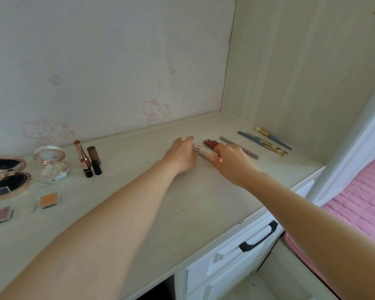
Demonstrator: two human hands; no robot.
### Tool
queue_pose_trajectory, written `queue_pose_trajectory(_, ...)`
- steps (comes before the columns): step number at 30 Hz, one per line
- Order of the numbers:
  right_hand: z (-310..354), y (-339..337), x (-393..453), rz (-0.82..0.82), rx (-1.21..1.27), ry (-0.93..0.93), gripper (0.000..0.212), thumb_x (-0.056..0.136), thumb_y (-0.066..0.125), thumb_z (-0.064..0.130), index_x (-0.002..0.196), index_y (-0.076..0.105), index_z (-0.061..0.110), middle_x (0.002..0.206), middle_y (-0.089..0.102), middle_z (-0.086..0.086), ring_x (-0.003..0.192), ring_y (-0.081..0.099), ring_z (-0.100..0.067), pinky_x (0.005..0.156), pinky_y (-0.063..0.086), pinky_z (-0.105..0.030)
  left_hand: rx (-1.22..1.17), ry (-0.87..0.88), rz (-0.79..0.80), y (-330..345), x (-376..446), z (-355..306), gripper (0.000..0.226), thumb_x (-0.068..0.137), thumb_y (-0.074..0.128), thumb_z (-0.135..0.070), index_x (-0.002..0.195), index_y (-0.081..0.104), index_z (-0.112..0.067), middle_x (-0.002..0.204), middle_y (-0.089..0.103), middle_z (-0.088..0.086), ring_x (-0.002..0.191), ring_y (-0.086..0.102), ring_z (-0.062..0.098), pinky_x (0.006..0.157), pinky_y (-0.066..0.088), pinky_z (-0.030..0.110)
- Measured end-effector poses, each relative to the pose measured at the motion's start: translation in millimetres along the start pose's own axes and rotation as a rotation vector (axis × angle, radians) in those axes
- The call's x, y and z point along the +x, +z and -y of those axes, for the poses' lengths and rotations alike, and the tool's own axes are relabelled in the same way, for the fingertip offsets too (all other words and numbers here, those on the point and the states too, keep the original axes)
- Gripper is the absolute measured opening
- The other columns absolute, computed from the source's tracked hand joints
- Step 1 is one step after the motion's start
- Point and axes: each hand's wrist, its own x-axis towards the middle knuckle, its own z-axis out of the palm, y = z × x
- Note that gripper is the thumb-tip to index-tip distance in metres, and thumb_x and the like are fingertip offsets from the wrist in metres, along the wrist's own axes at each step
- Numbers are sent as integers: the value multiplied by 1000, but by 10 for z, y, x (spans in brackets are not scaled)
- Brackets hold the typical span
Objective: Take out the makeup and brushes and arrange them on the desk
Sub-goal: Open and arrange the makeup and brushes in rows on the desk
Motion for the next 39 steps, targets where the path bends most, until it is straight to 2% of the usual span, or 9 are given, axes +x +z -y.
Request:
queue_pose_trajectory(2,18,13,30,26,-41,2,48,101,32,17,140,38,44,83,39,0,87,50,-26,72,46,-36,-44,-28,39,3,56,1,58,94,48,-22,147,28,-13,150,33,17,142,24,30,114,26,39)
queue_pose_trajectory(5,18,61,47,8,6,89,45,97,39,11,138,46,31,94,55,-9,87,53,-28,77,50,-39,-106,-28,40,-5,59,-8,50,93,50,-20,141,39,-11,142,43,17,133,38,30,109,31,33)
queue_pose_trajectory(10,36,106,44,-37,176,260,22,98,44,23,106,64,18,88,61,-13,77,57,-29,66,52,-39,-321,-51,-35,-19,-5,-8,51,91,55,-15,140,41,-11,140,50,7,130,44,24,102,32,25)
queue_pose_trajectory(12,73,89,31,-76,236,295,31,97,46,35,93,65,11,83,63,-14,73,58,-30,60,51,-38,-448,-87,-96,-51,-27,-5,50,90,57,-15,138,43,-12,134,55,5,124,49,22,95,35,22)
queue_pose_trajectory(20,337,11,-19,-162,374,240,31,94,56,34,92,68,5,85,68,-14,84,62,-27,75,51,-40,-1134,-272,-275,-288,-363,175,45,82,65,5,124,50,-2,104,62,12,92,65,26,85,56,37)
queue_pose_trajectory(23,534,-16,-48,-200,473,217,26,90,62,35,98,70,12,88,71,-3,86,64,-19,77,52,-30,-1347,-327,-322,-405,-539,277,42,81,67,8,119,50,-2,104,62,16,88,67,27,82,57,34)
queue_pose_trajectory(27,863,-18,-125,-222,657,226,32,83,65,51,90,70,21,79,69,10,79,64,-6,64,47,-9,-1587,-380,-308,-598,-772,441,36,81,67,8,113,55,1,99,67,19,81,68,22,76,58,28)
queue_pose_trajectory(33,1413,-95,-272,-128,926,217,55,54,61,77,81,67,28,75,71,12,75,67,-5,69,53,-24,-1653,-338,-232,-838,-1256,754,14,84,63,6,95,67,-2,89,73,9,83,70,18,75,57,26)
queue_pose_trajectory(39,1934,-96,-363,-85,1011,153,50,60,67,73,83,67,28,80,71,16,69,67,-4,60,48,-21,-1670,-324,-272,-1055,-1745,1044,14,87,61,4,98,65,-3,89,70,7,78,71,14,72,58,24)
